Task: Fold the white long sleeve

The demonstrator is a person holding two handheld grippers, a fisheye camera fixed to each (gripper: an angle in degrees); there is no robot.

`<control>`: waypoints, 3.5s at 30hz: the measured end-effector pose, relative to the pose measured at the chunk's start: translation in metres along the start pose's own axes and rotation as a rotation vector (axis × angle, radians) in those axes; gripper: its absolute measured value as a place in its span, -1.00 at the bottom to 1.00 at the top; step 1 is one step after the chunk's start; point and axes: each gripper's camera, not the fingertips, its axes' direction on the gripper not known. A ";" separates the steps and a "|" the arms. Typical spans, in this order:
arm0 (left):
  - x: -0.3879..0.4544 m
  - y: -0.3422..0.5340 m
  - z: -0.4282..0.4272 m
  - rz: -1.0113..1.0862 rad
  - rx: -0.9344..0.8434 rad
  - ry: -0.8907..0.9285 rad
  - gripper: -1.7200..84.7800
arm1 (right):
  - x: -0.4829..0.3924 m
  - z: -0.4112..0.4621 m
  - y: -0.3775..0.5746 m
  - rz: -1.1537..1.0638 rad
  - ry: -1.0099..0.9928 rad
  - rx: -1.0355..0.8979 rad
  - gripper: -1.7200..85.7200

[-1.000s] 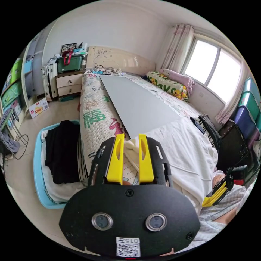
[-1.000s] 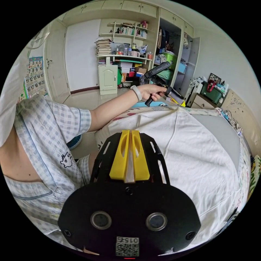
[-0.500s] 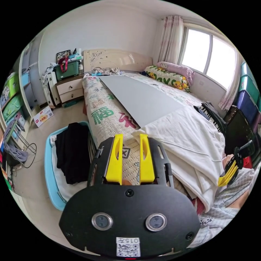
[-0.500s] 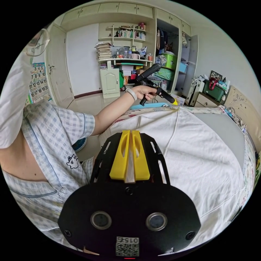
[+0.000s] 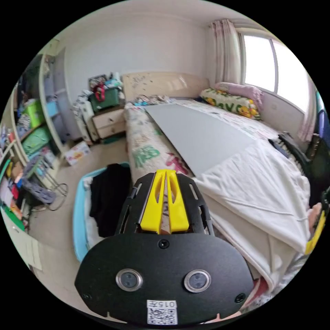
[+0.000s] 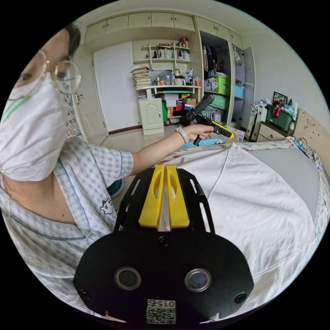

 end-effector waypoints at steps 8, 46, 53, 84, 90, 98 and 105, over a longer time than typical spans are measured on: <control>-0.035 -0.005 -0.018 0.050 0.001 0.362 -0.81 | 0.013 0.006 -0.005 0.033 0.001 -0.104 -0.96; -0.079 -0.122 -0.144 0.188 -0.007 0.045 -0.96 | -0.025 -0.016 -0.023 0.039 -0.049 -0.238 -0.96; -0.097 -0.141 -0.192 0.190 -0.046 0.040 -0.95 | -0.066 -0.077 -0.029 -0.038 -0.030 -0.177 -0.84; 0.137 -0.149 -0.460 0.576 0.124 0.185 -0.89 | -0.137 -0.197 0.123 0.146 0.547 -0.184 -0.92; 0.126 -0.180 -0.447 0.549 0.043 0.272 -0.95 | -0.132 -0.205 0.123 0.175 0.529 -0.261 -0.89; 0.111 -0.248 -0.476 0.551 0.161 0.321 -0.96 | -0.127 -0.319 0.148 0.373 0.636 0.194 -0.81; 0.151 -0.381 -0.427 0.543 0.187 0.386 -0.94 | -0.091 -0.319 0.150 0.500 0.627 0.208 -0.75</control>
